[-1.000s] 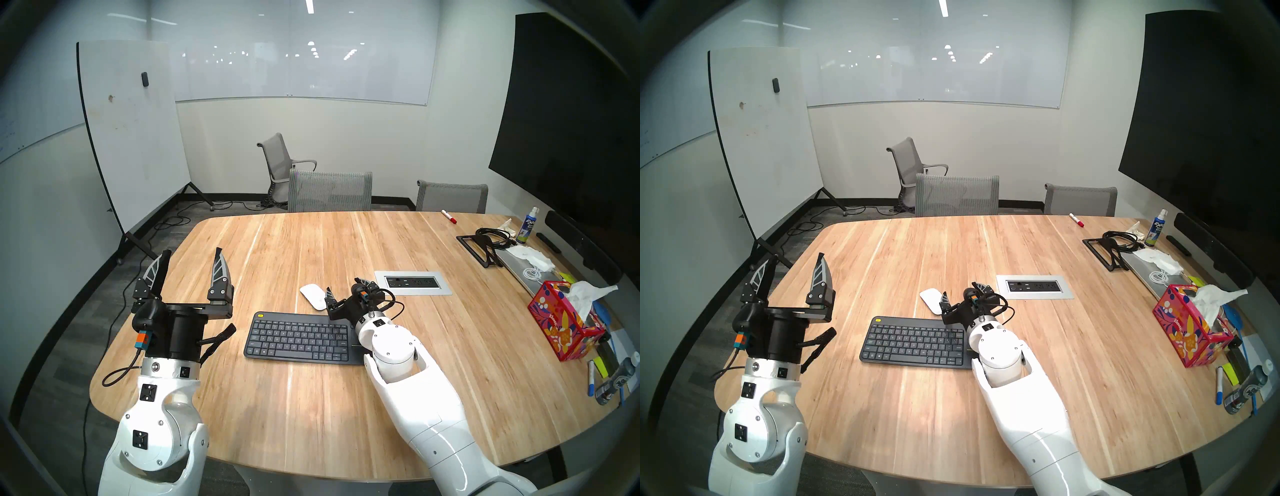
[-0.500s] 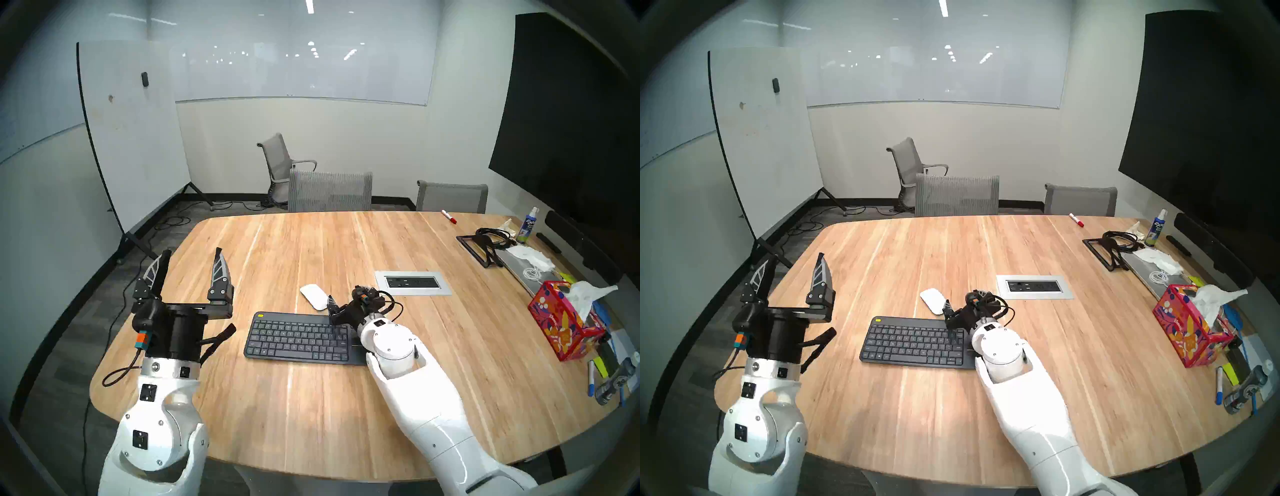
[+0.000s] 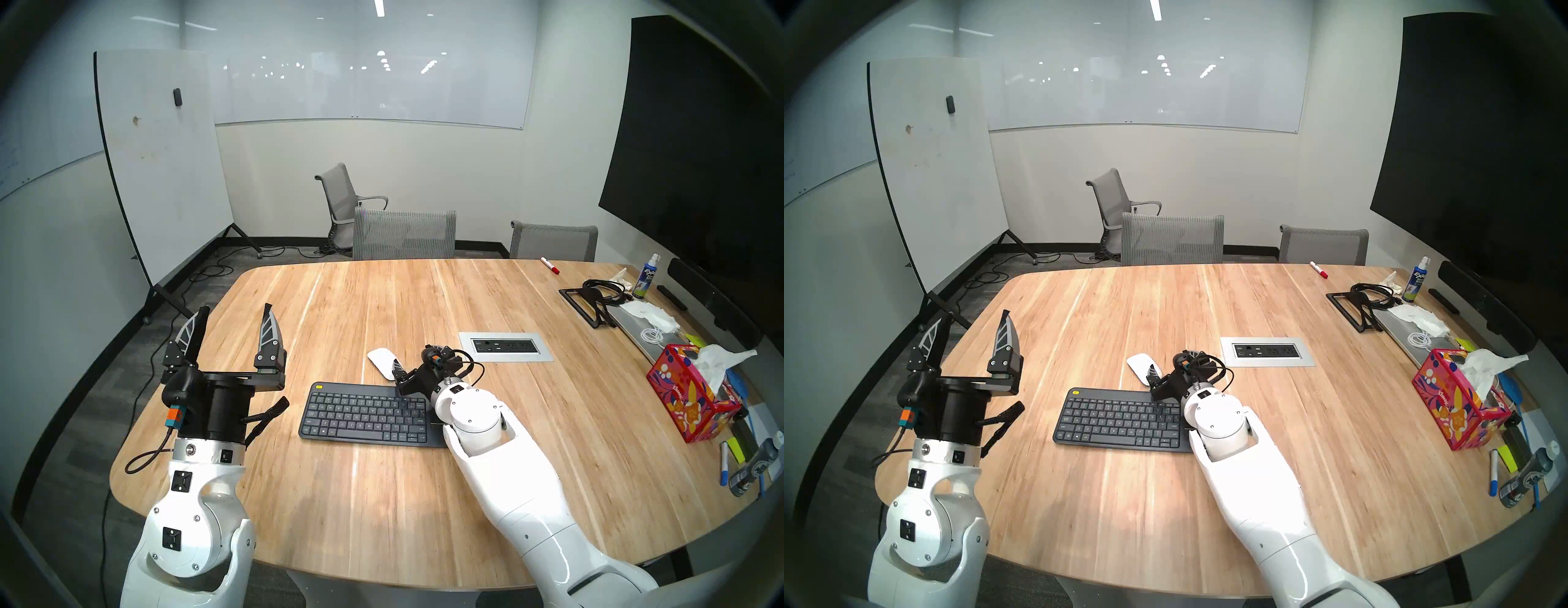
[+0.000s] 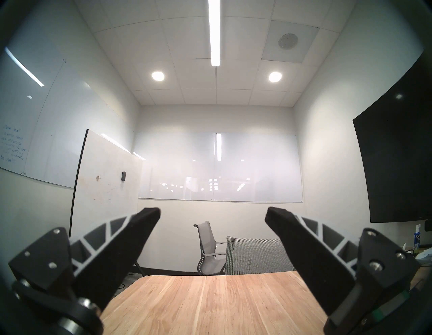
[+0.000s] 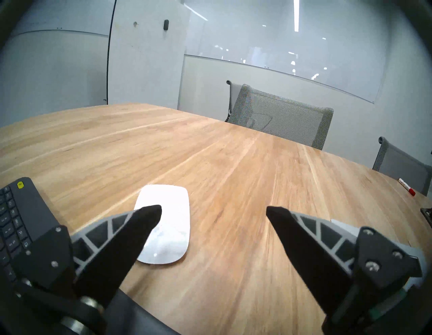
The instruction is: Put the mouse beside the keyboard
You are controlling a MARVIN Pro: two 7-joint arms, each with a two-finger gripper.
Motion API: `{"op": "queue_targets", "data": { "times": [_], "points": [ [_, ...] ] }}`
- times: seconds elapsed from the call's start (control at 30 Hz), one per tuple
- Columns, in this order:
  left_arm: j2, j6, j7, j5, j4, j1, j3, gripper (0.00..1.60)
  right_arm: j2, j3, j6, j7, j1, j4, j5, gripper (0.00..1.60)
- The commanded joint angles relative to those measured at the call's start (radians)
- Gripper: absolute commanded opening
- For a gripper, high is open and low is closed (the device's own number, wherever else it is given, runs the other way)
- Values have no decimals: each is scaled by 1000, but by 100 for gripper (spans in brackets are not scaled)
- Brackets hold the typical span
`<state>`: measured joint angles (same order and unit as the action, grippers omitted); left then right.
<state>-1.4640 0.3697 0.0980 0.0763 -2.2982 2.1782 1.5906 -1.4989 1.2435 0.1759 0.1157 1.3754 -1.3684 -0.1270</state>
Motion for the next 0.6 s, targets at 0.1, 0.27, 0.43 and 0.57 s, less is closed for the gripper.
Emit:
{"op": "queue_targets", "data": {
  "times": [0.1,0.27,0.43,0.57],
  "points": [
    [1,2,-1,0,-17,-1,0,160,-33,-6,5,7,-66,5,1,160],
    [1,2,-1,0,-17,-1,0,160,-44,-12,18,19,-80,16,1,160],
    [1,2,-1,0,-18,-1,0,160,-47,-22,41,38,-105,39,0,160],
    [1,2,-1,0,-18,-1,0,160,-42,-34,49,55,-127,64,-8,160]
  ]
}}
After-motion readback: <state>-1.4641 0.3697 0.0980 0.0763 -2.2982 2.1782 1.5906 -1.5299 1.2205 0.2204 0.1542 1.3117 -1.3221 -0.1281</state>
